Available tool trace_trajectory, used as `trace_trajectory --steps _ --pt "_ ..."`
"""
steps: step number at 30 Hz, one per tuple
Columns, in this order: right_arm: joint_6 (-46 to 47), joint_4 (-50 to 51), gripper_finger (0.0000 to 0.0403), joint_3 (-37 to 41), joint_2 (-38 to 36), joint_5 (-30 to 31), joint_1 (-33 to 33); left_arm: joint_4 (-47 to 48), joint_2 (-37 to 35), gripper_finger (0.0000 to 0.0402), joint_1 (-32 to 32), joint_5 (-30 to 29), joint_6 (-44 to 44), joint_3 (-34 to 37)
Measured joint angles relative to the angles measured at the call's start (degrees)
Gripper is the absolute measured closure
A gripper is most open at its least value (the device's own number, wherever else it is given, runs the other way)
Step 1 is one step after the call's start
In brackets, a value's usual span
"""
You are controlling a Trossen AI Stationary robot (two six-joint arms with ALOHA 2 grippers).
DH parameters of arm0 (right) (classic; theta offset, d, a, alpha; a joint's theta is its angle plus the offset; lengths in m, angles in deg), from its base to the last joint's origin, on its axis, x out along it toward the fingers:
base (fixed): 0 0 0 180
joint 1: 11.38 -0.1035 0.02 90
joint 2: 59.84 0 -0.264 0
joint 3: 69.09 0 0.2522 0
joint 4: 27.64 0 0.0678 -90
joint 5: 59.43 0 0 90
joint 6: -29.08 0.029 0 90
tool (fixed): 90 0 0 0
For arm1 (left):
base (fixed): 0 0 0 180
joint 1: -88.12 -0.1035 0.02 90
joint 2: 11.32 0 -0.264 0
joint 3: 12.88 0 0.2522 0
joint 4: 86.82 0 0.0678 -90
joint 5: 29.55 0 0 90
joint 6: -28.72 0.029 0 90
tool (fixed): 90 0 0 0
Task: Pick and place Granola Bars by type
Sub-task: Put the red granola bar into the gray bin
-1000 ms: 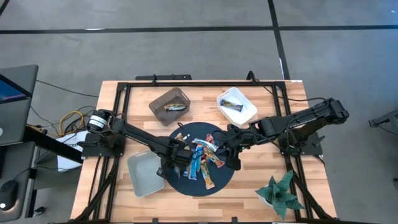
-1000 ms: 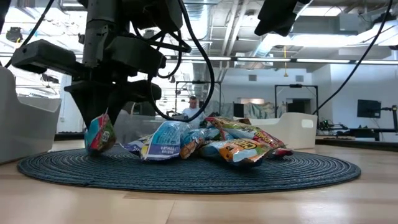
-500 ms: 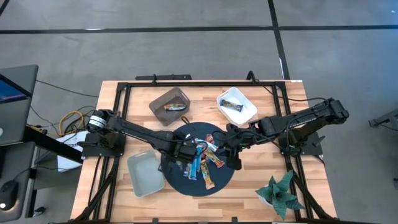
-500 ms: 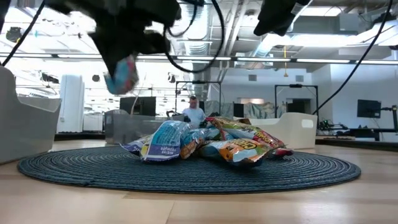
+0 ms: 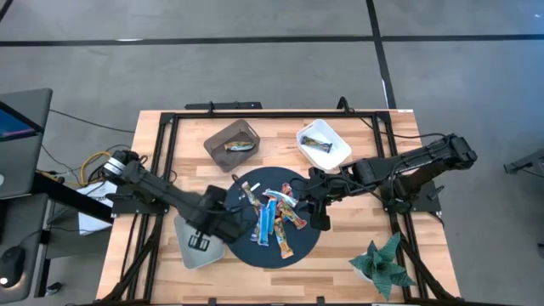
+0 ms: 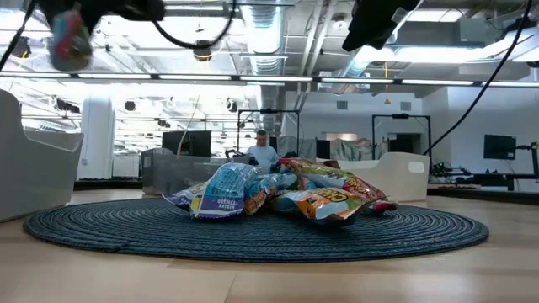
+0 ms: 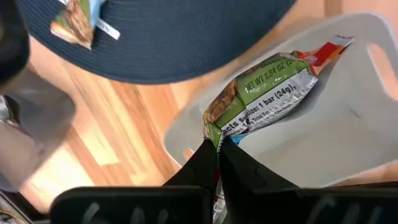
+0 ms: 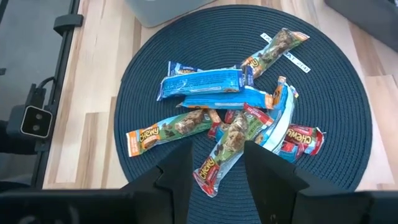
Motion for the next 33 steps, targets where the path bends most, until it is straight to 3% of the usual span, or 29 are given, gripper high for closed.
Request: trace_trajectory --steps 8,14,27,31,33 --pt "-0.4 -0.1 0.0269 0.0 0.0 0.0 0.7 -1.0 -1.4 0.0388 7.8 0.2 -8.1 8.2" --pt "-0.4 -0.2 0.0269 0.0 0.0 0.0 0.7 -2.9 -1.4 0.0373 10.0 2.0 -15.8 13.5" --pt "1.3 -0.2 0.0269 0.0 0.0 0.0 0.7 -5.4 -1.4 0.0277 9.9 2.1 -18.2 13.7" --pt "4.3 -0.3 0.0269 0.0 0.0 0.0 0.7 -5.3 -2.2 0.0263 9.8 3.6 -19.3 13.5" --pt "6.1 -0.6 0.0269 0.0 0.7 0.0 0.7 -5.2 -3.6 0.0263 9.8 1.3 -21.4 12.4"
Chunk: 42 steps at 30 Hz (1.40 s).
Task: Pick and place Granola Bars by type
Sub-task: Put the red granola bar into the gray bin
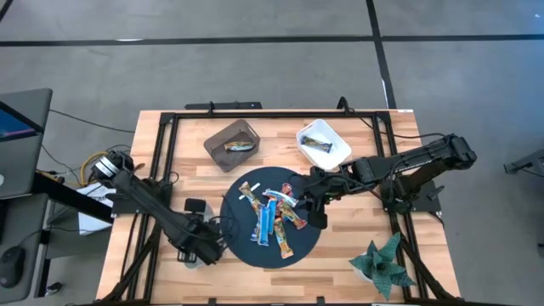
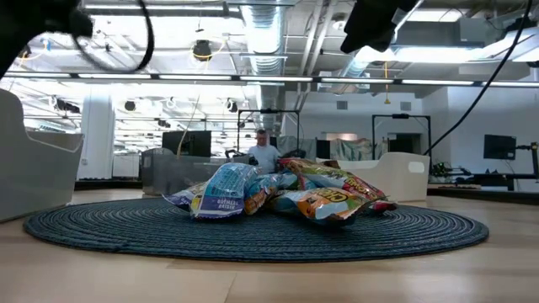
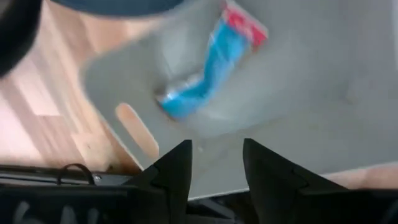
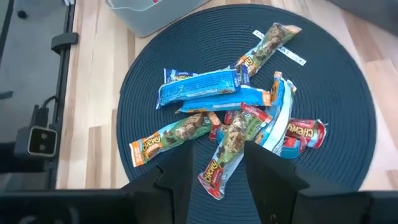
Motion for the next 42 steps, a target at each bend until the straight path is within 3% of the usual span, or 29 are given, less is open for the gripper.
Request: trace_trajectory --steps 11,18,30,42 --pt "8.7 -1.9 0.0265 0.0 9.7 -0.1 -0.1 -1.5 -16.8 0.0263 1.4 -30.0 -26.1 -4.0" --pt "12.4 -1.9 0.0235 0.0 14.4 0.0 -0.1 -1.6 -21.8 0.0263 4.2 -42.6 -32.1 -3.9" --pt "18.0 -3.3 0.0165 0.0 19.1 0.1 -0.1 -1.1 -21.6 0.0263 4.6 -48.7 -31.5 -3.9" --pt "19.7 -4.5 0.0158 0.0 20.0 1.2 1.9 -1.1 -21.6 0.0263 4.6 -49.1 -31.0 -3.9"
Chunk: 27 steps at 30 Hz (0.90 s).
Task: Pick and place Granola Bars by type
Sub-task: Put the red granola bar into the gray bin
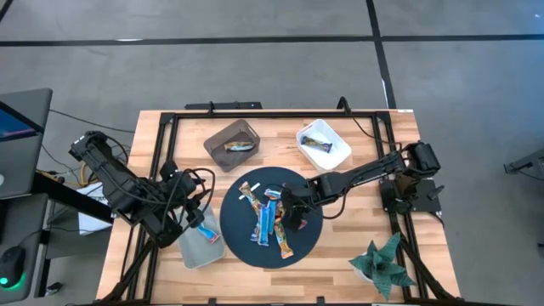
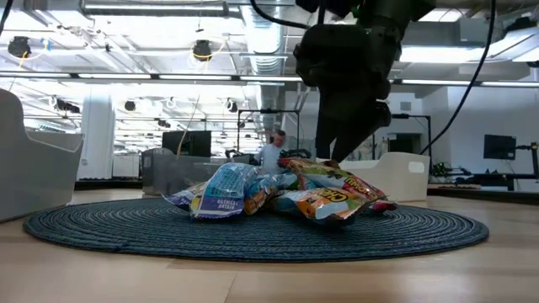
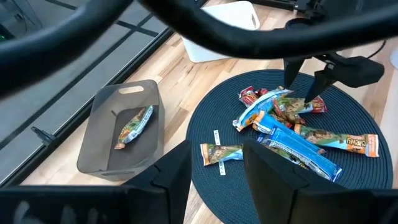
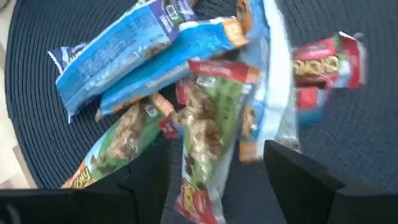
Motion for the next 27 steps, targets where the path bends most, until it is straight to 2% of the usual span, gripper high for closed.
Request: trace_trajectory --steps 7,22,27 --pt "0.0 -1.0 0.0158 0.2 3.1 -5.6 -0.3 -0.5 0.0 0.0263 0.0 0.0 0.0 0.0" --pt "-0.1 -1.9 0.0159 0.1 3.8 -5.8 -0.7 -2.8 0.0 0.0263 0.0 0.0 -0.1 0.0" --pt "-0.2 -1.9 0.0191 0.1 3.7 -5.8 -0.8 -3.1 0.0 0.0263 0.0 0.0 -0.6 0.0"
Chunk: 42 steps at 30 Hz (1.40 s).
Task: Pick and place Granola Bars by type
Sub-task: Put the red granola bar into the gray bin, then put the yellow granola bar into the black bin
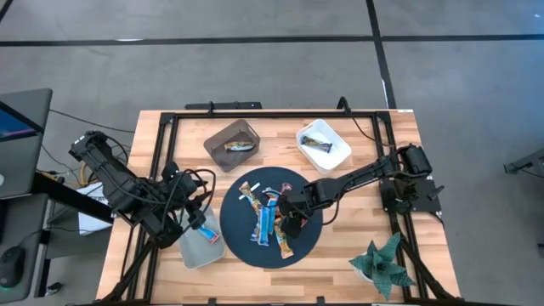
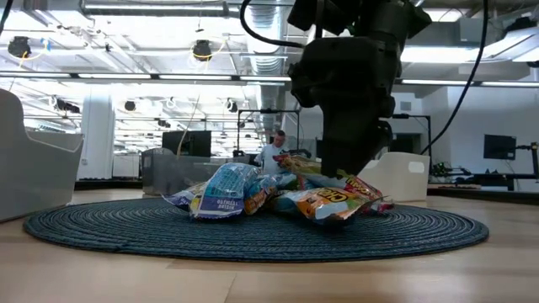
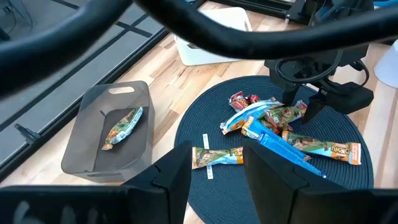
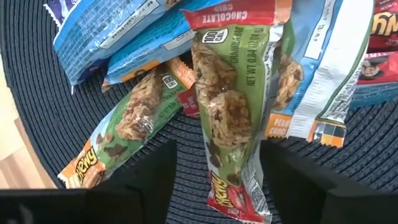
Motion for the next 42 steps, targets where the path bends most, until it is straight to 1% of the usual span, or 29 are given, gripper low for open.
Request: trace_trajectory --steps 8,11,17,20,24,27,30,33,35,38,42 --pt "-0.5 -0.2 0.0305 0.0 0.0 0.0 0.0 0.0 0.0 0.0263 0.0 0.0 -0.9 0.0" --pt "-0.9 -0.2 0.0341 0.0 0.0 0.0 0.0 0.0 0.0 0.0263 0.0 0.0 -0.9 0.0" --pt "-2.7 -0.2 0.0389 -1.1 0.0 0.0 0.0 0.0 0.0 0.0263 0.0 0.0 -1.0 0.0" --pt "-4.5 -0.2 0.0400 -2.7 0.0 0.0 0.0 0.0 0.0 0.0263 0.0 0.0 -1.0 0.0" --pt "-6.6 -0.2 0.0398 -5.7 0.0 -0.4 0.3 0.0 0.0 0.0263 0.0 0.0 -1.0 0.0" --pt "-11.1 -1.2 0.0398 -9.0 0.0 -3.1 0.6 0.0 0.0 0.0263 0.0 0.0 -0.9 0.0" --pt "-15.0 -8.2 0.0396 -11.5 0.0 -6.2 1.2 0.1 0.0 0.0263 0.0 -0.6 -0.4 0.0" --pt "-18.8 -15.5 0.0383 -12.9 0.0 -10.1 2.4 0.1 0.0 0.0263 0.0 -2.6 -0.3 0.0" --pt "-19.5 -16.9 0.0365 -13.8 -0.1 -11.7 3.5 0.1 0.0 0.0263 0.0 -3.7 -0.3 0.0" --pt "-19.6 -16.6 0.0321 -14.1 -0.1 -13.5 4.8 0.1 0.0 0.0263 0.0 -4.0 -0.3 0.0" --pt "-19.6 -17.8 0.0234 -14.1 -0.1 -16.9 5.9 0.1 0.0 0.0263 0.0 -4.0 -0.6 0.0"
